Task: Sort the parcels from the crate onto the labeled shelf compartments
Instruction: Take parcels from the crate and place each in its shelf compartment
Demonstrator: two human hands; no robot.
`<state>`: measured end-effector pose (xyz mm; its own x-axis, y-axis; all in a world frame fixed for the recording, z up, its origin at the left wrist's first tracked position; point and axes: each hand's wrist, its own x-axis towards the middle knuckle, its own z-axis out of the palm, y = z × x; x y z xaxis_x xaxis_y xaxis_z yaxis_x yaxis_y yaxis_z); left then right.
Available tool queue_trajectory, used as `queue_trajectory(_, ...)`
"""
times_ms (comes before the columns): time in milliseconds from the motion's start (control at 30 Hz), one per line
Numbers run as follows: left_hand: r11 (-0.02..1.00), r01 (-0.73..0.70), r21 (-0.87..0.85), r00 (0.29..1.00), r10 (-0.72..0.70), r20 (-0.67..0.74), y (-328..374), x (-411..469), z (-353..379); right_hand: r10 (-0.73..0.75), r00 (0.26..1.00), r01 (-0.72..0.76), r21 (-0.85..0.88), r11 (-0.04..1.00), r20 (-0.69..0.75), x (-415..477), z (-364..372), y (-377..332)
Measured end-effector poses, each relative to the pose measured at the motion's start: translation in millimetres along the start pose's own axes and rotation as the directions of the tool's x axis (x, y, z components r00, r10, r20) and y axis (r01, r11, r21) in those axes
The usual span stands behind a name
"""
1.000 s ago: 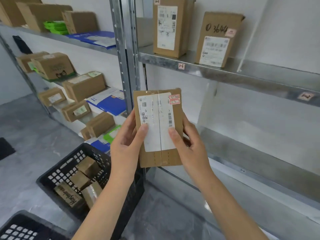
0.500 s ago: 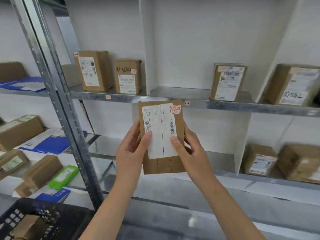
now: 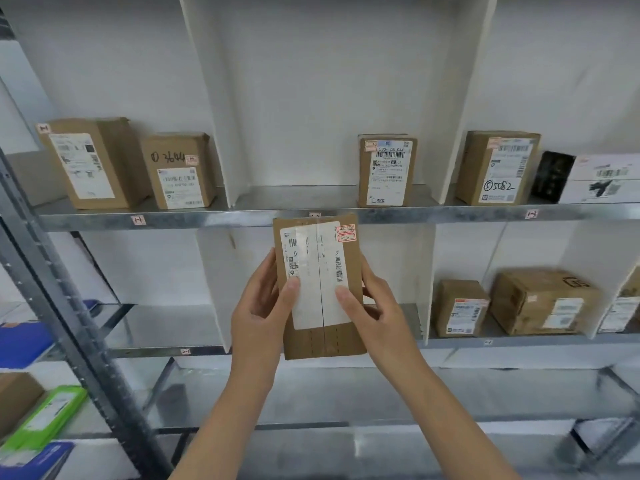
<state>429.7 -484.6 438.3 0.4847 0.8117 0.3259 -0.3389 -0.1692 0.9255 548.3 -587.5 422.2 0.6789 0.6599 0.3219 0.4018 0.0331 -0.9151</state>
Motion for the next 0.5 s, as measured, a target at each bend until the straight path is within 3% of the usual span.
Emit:
queue_trajectory(333,0.962,0.245,-0.121,0.968,-0.235,0.09,-81.6,36.3,23.4,0.163,0.986,-0.165,-0.091,0.982,-0.025,27.0,-14.7,60.1)
queue_trajectory(500,0.947,0.302,-0.108,0.947,-0.285,0.151,-117.4,56.6,43.1,0.225,0.972,-0.233,-0.133,0.963,-0.073,43.3,-24.9,88.9)
